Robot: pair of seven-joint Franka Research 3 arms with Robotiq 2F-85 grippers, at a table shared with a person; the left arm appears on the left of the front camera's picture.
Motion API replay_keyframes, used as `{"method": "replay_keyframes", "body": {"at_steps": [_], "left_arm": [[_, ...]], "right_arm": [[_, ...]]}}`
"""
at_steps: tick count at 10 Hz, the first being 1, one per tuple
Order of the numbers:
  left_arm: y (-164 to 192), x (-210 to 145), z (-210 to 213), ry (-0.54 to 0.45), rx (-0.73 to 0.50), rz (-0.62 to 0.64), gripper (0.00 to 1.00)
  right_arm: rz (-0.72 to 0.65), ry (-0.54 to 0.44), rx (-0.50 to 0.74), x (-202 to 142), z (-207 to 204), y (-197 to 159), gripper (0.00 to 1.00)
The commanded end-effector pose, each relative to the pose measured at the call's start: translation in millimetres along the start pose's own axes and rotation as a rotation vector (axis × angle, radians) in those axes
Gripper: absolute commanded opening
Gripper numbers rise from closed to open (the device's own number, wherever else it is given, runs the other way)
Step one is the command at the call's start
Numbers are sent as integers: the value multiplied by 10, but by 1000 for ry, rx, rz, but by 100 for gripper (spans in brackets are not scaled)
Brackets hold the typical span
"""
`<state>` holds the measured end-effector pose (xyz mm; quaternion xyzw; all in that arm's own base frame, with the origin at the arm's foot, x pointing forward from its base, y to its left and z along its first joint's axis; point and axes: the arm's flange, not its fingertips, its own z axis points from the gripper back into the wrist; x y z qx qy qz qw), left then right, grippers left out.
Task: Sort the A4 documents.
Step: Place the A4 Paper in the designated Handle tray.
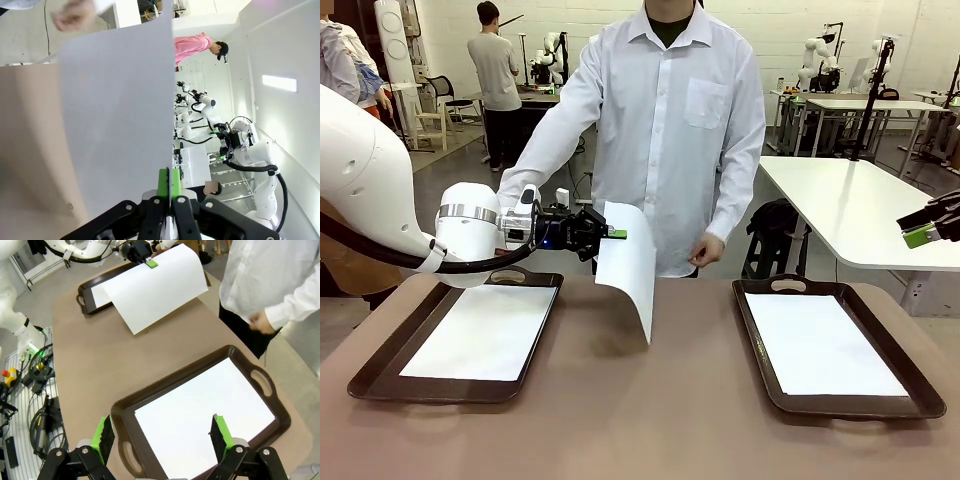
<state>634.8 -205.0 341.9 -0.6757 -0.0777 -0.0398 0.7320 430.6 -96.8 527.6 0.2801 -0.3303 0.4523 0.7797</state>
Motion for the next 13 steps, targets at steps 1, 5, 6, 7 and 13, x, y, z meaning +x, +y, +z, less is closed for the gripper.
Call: {"method": "replay_keyframes", "body": {"at_steps": [1, 5, 6, 7, 13], "left_arm": [[13, 9, -6, -5, 1, 5, 0], [-278, -134, 92, 107, 122, -88, 1], [-377, -216, 191, 160, 154, -82, 1], [-457, -296, 287, 176, 185, -68, 1], [-665, -680, 1367, 224, 250, 39, 1]], "right_arm": [[0, 0, 7, -3, -15, 11, 100], [0, 0, 7, -3, -15, 11, 100], [0, 0, 7, -3, -15, 11, 100], [0, 0, 7, -3, -15, 11, 100], [0, 0, 7, -3, -15, 11, 100]]}}
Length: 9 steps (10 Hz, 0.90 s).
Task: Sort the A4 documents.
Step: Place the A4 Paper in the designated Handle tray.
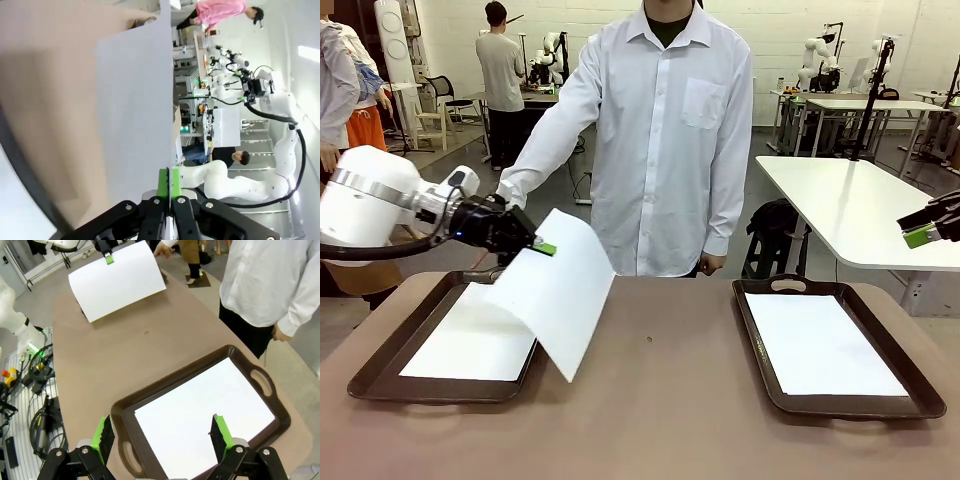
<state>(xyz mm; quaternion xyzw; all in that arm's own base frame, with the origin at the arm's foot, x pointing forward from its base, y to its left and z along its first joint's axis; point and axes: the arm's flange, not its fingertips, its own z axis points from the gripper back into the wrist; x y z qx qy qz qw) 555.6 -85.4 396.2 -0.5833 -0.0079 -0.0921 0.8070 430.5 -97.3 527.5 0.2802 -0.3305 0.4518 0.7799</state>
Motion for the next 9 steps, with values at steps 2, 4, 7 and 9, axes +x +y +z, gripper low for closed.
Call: {"method": "replay_keyframes", "body": {"at_steps": [2, 4, 7, 9], "left_arm": [[-77, -106, 352, 41, 73, 41, 1], [30, -58, 507, 86, 47, -42, 1], [422, -44, 535, 133, 32, -81, 1], [602, -119, 778, 50, 55, -36, 1]], "right_arm": [[1, 1, 7, 1, -18, 12, 100], [1, 1, 7, 1, -18, 12, 100], [1, 1, 7, 1, -18, 12, 100], [1, 1, 7, 1, -18, 12, 100]]}}
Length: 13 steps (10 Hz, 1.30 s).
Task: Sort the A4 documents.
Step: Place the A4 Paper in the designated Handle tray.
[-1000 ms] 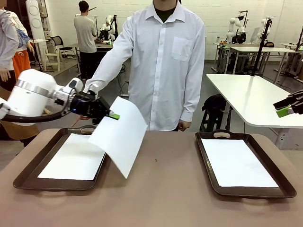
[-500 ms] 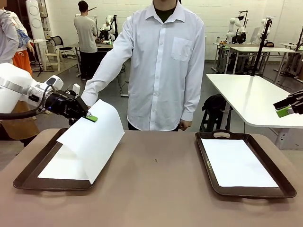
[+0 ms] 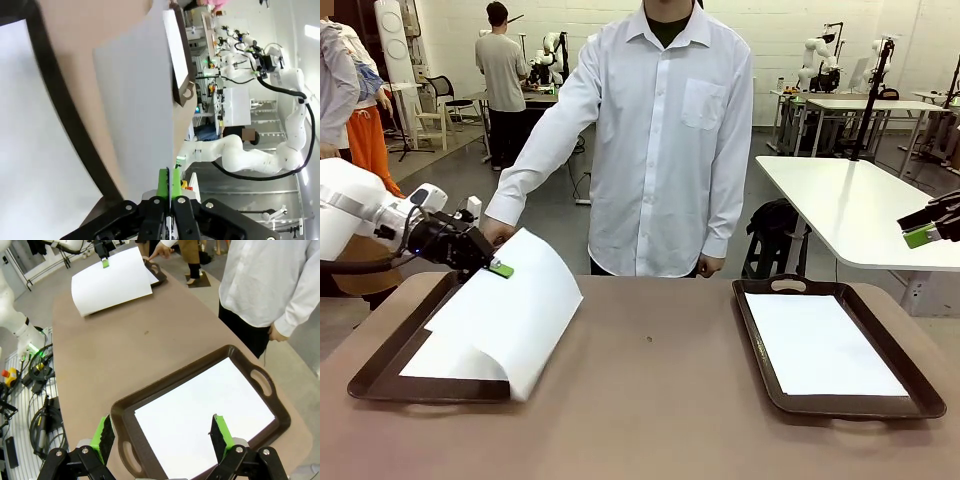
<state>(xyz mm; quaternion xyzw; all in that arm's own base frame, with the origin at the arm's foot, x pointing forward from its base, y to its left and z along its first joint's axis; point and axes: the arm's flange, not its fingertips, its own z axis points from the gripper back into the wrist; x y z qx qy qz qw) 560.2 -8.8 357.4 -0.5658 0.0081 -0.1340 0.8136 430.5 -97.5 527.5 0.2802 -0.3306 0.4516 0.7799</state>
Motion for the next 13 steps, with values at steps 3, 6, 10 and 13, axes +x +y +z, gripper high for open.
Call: {"method": "replay_keyframes", "body": {"at_steps": [3, 6, 10, 13], "left_arm": [[147, -131, 337, -72, 179, 36, 1], [341, -27, 297, -79, 264, 85, 1], [563, 2, 315, -182, 498, 217, 1], [534, -79, 367, -71, 572, 285, 1]], "right_arm": [[1, 1, 7, 2, -20, 13, 100], [1, 1, 7, 2, -20, 13, 100], [1, 1, 7, 2, -20, 13, 100], [1, 1, 7, 2, -20, 13, 100]]}}
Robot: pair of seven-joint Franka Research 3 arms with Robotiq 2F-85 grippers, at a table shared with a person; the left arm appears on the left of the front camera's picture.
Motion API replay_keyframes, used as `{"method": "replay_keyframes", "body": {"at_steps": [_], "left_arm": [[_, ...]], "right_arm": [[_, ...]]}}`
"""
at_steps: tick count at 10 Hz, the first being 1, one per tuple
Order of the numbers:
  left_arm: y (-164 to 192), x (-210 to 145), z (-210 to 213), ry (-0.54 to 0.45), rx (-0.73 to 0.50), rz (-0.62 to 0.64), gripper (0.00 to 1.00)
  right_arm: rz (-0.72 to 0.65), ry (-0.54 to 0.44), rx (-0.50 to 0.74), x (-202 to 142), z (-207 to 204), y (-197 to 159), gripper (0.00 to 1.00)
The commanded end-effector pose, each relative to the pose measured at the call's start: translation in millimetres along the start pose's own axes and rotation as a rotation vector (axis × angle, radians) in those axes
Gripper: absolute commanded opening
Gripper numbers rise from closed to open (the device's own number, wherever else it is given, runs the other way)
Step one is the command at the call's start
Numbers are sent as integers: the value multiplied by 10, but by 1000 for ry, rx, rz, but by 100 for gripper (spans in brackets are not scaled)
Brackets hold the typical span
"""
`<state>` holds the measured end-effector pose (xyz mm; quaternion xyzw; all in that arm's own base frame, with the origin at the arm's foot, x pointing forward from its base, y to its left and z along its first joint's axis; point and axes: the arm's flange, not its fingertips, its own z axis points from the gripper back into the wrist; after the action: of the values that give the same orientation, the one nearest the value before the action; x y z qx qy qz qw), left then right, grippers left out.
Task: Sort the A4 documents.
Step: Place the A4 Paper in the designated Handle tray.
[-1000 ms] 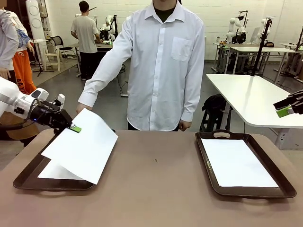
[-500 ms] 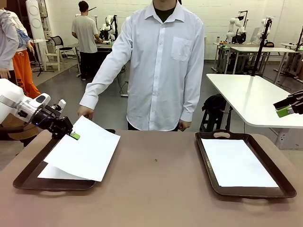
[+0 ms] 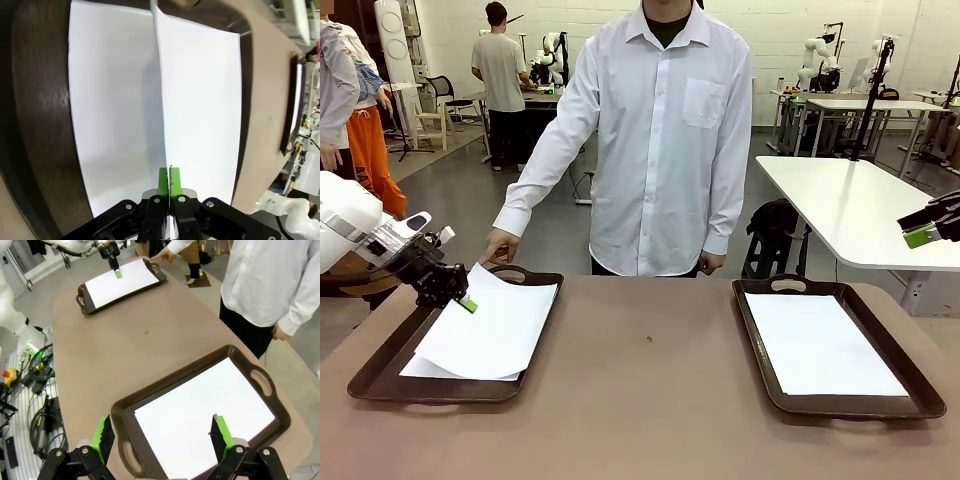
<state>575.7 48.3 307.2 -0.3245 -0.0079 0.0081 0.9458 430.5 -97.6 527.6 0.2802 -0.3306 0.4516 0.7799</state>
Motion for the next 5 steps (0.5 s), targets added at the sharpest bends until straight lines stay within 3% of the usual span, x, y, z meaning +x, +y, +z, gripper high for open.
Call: {"method": "replay_keyframes", "body": {"at_steps": [1, 5], "left_arm": [[-119, -62, 124, 62, 37, 2, 1], [-124, -19, 258, 58, 102, 0, 1]], "right_arm": [[1, 1, 7, 2, -21, 13, 100], [1, 1, 7, 2, -21, 13, 100]]}}
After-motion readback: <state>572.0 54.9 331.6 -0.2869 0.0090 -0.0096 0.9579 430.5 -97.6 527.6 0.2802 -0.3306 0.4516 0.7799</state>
